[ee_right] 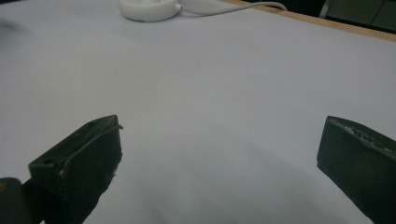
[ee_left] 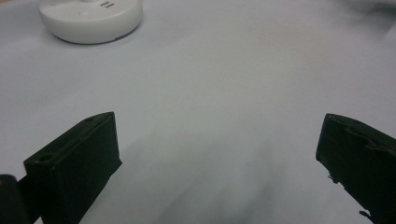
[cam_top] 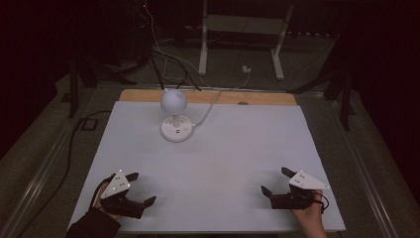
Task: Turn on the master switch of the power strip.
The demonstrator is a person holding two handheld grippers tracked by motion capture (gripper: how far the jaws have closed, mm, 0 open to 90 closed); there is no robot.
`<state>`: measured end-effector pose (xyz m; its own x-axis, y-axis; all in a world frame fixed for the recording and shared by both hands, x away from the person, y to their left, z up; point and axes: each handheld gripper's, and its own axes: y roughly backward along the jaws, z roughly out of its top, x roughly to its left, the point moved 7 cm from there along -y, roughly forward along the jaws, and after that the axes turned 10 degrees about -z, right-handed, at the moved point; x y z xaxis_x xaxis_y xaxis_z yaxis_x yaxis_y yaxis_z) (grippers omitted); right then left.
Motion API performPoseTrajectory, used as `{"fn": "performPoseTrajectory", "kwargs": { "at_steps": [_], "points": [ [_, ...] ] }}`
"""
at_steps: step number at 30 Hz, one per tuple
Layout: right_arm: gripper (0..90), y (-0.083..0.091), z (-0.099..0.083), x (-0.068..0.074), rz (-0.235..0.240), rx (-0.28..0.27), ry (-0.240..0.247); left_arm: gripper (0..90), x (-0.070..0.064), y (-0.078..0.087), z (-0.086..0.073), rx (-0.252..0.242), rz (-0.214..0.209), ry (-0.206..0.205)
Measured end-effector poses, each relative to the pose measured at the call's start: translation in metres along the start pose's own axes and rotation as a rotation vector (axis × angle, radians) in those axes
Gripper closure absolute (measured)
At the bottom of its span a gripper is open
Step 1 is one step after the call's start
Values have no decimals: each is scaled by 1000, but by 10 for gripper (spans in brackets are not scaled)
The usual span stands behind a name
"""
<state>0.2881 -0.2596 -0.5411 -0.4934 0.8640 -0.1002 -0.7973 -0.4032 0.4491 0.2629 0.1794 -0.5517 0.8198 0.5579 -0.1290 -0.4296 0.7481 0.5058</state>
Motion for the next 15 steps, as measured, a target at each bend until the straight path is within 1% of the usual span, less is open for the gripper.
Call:
{"fn": "performPoseTrajectory", "kwargs": {
  "at_steps": [2, 7, 10, 15],
  "points": [
    [0, 0, 0, 0, -3, 0, 4, 1, 0, 0, 0, 6, 6, -7],
    [0, 2, 2, -1, -15, -9, -1, 0, -1, -1, -1, 19, 1, -15],
    [0, 2, 2, 0, -11, -3, 7, 0, -2, -2, -1, 22, -4, -17],
    [0, 2, 1, 3, -1, 3, 2, 0, -3, -3, -1, 27, -3, -23]
  ]
}}
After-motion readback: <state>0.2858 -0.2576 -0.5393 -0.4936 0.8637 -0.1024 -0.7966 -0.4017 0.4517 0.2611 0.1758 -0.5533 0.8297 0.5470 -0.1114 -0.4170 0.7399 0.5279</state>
